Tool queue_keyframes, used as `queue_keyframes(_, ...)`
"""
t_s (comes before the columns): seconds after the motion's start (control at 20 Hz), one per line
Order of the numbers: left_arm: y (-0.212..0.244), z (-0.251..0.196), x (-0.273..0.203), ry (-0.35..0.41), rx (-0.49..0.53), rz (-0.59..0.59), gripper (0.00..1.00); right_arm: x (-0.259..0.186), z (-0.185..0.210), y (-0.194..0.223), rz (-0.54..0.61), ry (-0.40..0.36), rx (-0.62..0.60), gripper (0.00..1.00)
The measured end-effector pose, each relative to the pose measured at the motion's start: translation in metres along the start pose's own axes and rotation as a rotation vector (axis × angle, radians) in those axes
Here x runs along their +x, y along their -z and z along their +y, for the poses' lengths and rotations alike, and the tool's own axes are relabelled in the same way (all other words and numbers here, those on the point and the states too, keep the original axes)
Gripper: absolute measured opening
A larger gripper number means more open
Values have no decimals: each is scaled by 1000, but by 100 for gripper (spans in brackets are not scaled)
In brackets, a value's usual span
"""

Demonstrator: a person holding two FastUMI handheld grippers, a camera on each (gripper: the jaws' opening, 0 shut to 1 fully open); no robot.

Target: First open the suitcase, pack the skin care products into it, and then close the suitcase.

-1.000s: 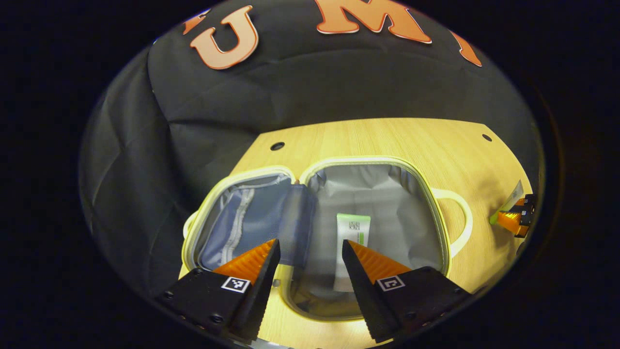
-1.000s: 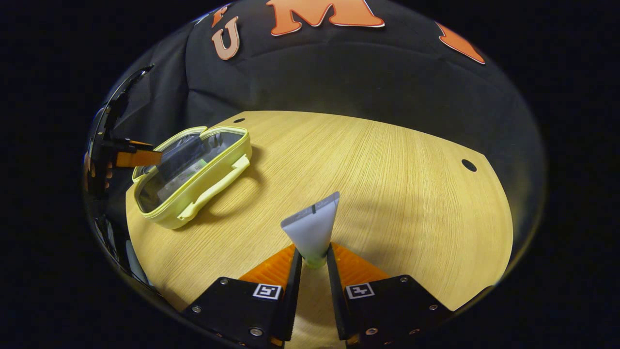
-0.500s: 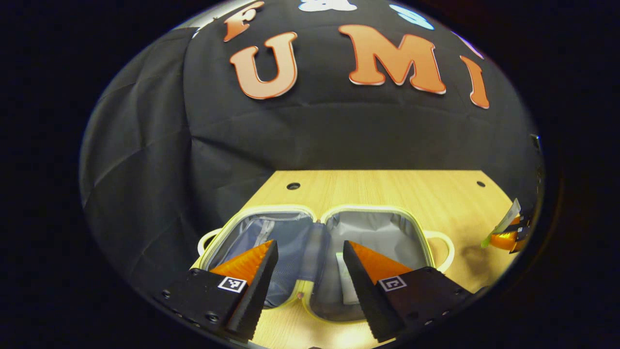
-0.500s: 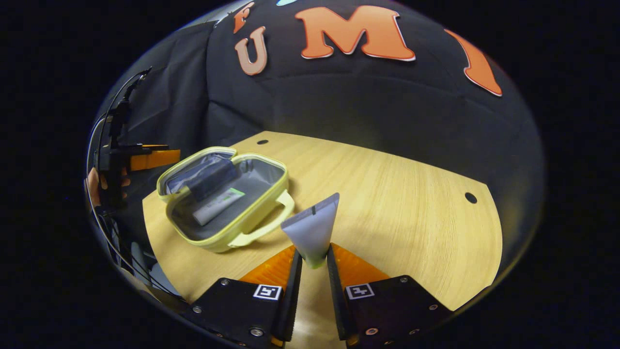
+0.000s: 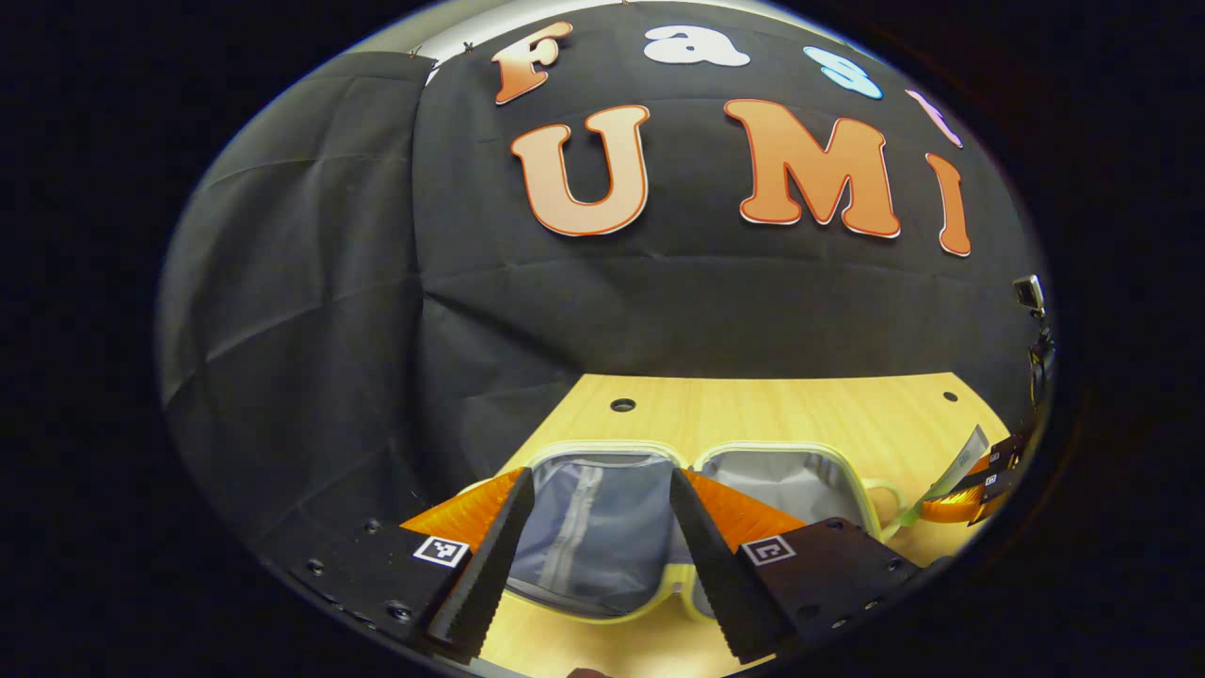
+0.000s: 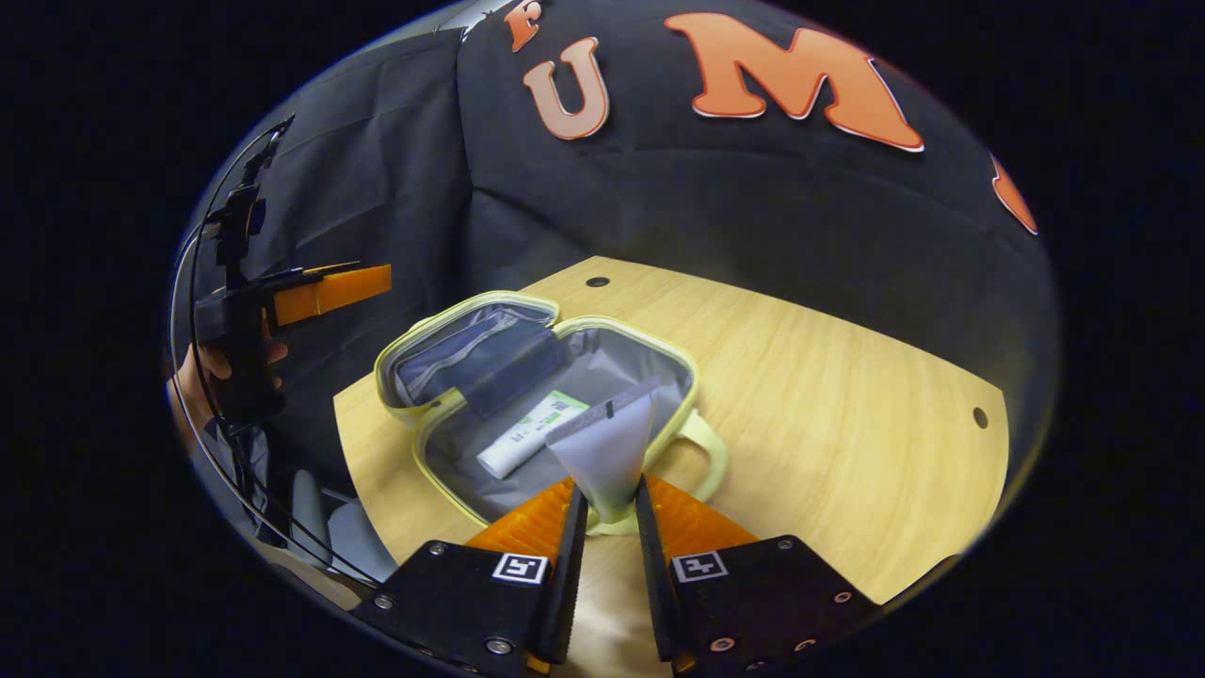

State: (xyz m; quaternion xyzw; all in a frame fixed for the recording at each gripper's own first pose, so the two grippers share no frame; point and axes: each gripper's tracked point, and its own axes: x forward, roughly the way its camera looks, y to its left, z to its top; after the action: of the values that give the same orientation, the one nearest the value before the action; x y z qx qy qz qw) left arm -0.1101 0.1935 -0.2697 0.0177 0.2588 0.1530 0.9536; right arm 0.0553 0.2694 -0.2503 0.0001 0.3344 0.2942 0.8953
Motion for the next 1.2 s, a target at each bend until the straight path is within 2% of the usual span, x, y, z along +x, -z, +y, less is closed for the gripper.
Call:
queue_keyframes(0.25,16,57,11,-59,-27,16,89,45,32,7,87,-36,32,34)
queue_keyframes(0.4,23,92,21,-76,-43,37,89,65,40,18,158,-22,72,34)
queue_keyframes(0.55,37,122,40,-94,-50,68,89,83,38,25,203,28,111,34)
queue_keyframes(0.6,44,132,47,-95,-66,84,89,86,35,30,223,52,130,29)
queue_keyframes(0.65,50,140,54,-96,-87,101,92,89,30,32,243,81,147,29)
queue_keyframes(0.7,57,147,61,-97,-111,122,90,91,21,33,247,121,162,35)
queue_keyframes(0.75,67,154,69,-95,-132,143,90,92,14,31,246,148,176,30)
queue_keyframes(0.8,75,161,76,-96,-147,165,90,91,11,29,242,168,196,36)
queue_keyframes(1.0,96,180,97,-97,-186,217,90,90,-2,15,210,221,260,44)
queue_keyframes(1.05,100,182,102,-100,-194,226,90,91,-6,10,196,238,265,42)
queue_keyframes(1.1,104,183,107,-96,-202,240,90,94,-9,8,185,253,263,49)
queue_keyframes(1.15,109,188,109,-98,-208,249,90,95,-13,7,184,266,257,43)
queue_keyframes(1.2,112,189,114,-91,-213,257,90,97,-15,6,189,263,256,58)
